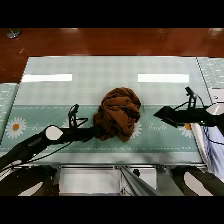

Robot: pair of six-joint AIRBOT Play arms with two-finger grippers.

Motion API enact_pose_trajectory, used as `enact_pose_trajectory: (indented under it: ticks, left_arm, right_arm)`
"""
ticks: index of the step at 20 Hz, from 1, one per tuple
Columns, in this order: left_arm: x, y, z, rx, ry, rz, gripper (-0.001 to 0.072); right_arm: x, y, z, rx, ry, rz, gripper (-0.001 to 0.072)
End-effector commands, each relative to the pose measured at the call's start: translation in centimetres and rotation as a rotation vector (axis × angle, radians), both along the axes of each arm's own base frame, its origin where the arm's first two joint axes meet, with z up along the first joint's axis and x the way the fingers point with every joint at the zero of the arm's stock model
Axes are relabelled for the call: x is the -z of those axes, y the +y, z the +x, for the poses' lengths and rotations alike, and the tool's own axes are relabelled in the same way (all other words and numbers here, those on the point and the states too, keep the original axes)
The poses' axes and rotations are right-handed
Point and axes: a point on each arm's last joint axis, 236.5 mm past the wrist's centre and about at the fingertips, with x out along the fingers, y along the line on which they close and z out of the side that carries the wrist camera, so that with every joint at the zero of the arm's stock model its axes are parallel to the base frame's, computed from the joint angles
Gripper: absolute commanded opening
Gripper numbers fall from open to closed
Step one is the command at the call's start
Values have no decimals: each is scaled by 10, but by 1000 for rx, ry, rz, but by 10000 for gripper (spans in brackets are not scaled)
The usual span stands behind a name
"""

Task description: Fold the shirts.

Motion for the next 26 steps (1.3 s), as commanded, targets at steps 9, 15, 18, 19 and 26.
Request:
enact_pose_trajectory:
  ticks: [9,15,18,19,26]
  left_arm:
    - [-53,-19,57,134,-132,-84,18]
    - [-54,-14,55,154,-124,-92,18]
    - [-54,-14,55,154,-124,-92,18]
    - [-54,-14,55,154,-124,-92,18]
    - [-117,7,88,170,-255,-160,18]
  right_arm:
    - [20,85,48,-90,54,103,614]
    - [31,133,44,-182,127,117,614]
    - [33,145,29,-243,148,112,407]
    - [33,146,27,-258,145,113,149]
    - [-77,111,90,-369,-100,4,19]
